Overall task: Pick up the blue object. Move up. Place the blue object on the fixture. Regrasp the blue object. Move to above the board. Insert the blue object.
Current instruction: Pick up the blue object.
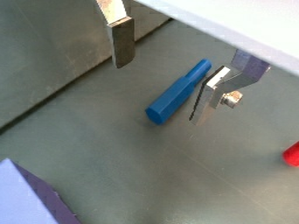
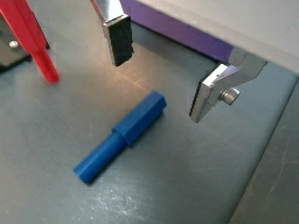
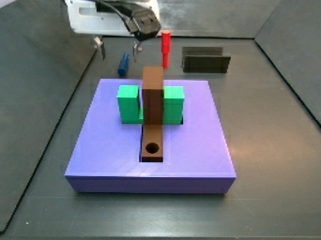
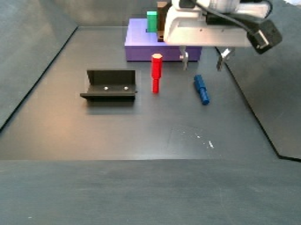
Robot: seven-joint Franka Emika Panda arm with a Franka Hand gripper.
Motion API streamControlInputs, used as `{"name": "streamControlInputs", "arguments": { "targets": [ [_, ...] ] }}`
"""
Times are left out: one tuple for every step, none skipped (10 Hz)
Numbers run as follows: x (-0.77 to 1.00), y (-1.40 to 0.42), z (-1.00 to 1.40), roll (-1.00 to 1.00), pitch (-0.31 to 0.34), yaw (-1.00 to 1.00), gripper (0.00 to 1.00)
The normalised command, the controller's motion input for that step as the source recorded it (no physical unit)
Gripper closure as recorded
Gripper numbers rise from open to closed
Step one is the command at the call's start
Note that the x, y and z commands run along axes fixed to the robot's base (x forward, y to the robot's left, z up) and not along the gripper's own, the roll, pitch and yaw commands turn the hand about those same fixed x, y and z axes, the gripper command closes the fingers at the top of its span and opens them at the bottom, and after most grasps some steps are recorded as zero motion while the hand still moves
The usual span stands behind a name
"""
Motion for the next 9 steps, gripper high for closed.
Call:
{"name": "streamControlInputs", "arguments": {
  "targets": [
    [0.0,0.0,-0.55,0.21,0.0,0.02,0.0],
    [0.06,0.0,-0.47,0.2,0.0,0.01,0.0],
    [0.14,0.03,-0.37,0.05,-0.056,0.01,0.0],
    [0.16,0.0,-0.26,0.06,-0.116,0.0,0.0],
    [0.15,0.01,-0.2,0.09,-0.119,0.04,0.0],
    [0.08,0.0,-0.11,0.11,-0.091,0.09,0.0],
    [0.0,0.0,0.0,0.0,0.0,0.04,0.0],
    [0.0,0.0,0.0,-0.03,-0.003,0.0,0.0],
    [0.0,0.1,-0.16,0.0,-0.1,0.01,0.0]
  ]
}}
